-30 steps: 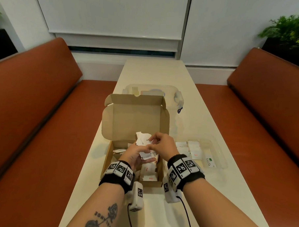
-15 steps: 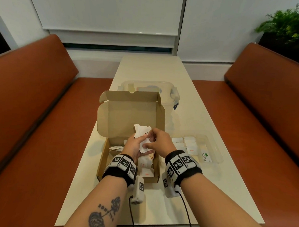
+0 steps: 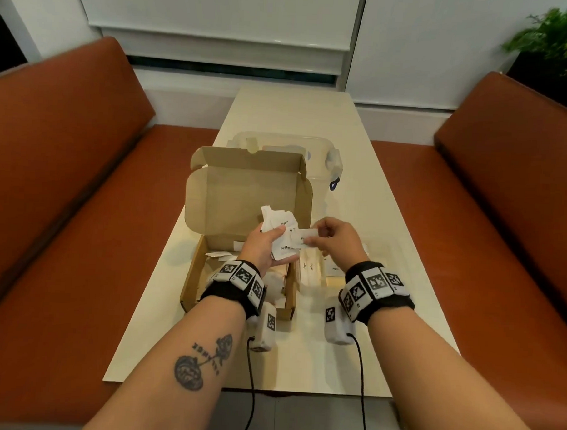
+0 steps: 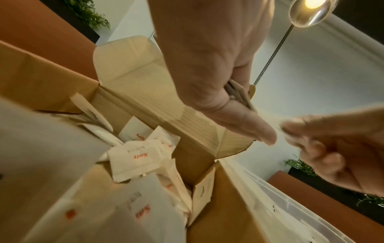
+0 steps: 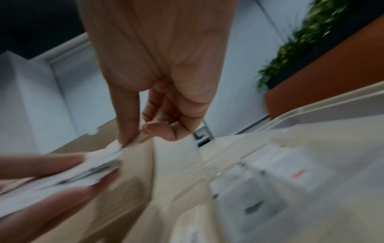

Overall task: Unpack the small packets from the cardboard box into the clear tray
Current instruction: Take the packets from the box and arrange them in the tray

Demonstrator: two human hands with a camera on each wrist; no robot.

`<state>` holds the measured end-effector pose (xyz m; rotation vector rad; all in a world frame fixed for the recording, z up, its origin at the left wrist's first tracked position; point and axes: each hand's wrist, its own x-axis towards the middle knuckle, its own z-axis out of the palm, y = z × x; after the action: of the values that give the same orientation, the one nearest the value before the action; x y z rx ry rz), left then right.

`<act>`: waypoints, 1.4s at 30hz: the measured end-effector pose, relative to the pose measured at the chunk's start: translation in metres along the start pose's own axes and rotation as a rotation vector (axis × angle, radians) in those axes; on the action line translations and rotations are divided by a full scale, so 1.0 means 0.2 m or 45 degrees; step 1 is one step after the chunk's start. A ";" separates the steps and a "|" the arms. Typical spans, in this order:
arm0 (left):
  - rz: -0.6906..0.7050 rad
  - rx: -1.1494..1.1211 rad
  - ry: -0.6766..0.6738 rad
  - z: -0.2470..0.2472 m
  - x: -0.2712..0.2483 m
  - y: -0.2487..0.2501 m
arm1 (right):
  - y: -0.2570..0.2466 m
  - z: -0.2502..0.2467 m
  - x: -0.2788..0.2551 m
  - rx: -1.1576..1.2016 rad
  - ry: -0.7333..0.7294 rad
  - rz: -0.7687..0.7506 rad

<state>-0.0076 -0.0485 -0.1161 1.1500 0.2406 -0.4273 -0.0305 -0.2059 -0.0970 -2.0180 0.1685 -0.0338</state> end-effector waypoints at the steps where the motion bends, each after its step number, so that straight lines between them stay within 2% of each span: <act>1: 0.003 -0.003 0.005 0.00 0.00 0.00 | 0.02 -0.04 0.01 -0.006 0.070 0.012; 3: -0.003 -0.010 0.003 0.01 0.00 -0.01 | 0.07 -0.11 0.02 -0.080 0.173 0.032; 6: -0.033 -0.001 -0.004 0.02 0.00 -0.05 | 0.13 -0.17 0.03 -0.303 0.212 0.089; 13: -0.145 0.027 -0.048 0.05 -0.01 -0.13 | 0.20 -0.18 0.05 -0.783 -0.055 0.219; 18: -0.147 0.087 -0.039 0.04 -0.01 -0.17 | 0.20 -0.15 0.08 -1.008 -0.137 0.262; 27: -0.111 0.099 -0.061 0.04 -0.01 -0.17 | 0.25 -0.09 0.12 -1.179 -0.207 0.184; 31: -0.111 0.102 -0.063 0.04 -0.02 -0.18 | 0.29 -0.08 0.11 -1.174 -0.192 0.067; 42: -0.097 0.136 -0.089 0.03 -0.01 -0.17 | 0.33 -0.07 0.06 -1.134 -0.134 -0.036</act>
<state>-0.0254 -0.0655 -0.1403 1.2307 0.2034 -0.5521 -0.0269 -0.2478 -0.1502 -2.9019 0.0910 0.1566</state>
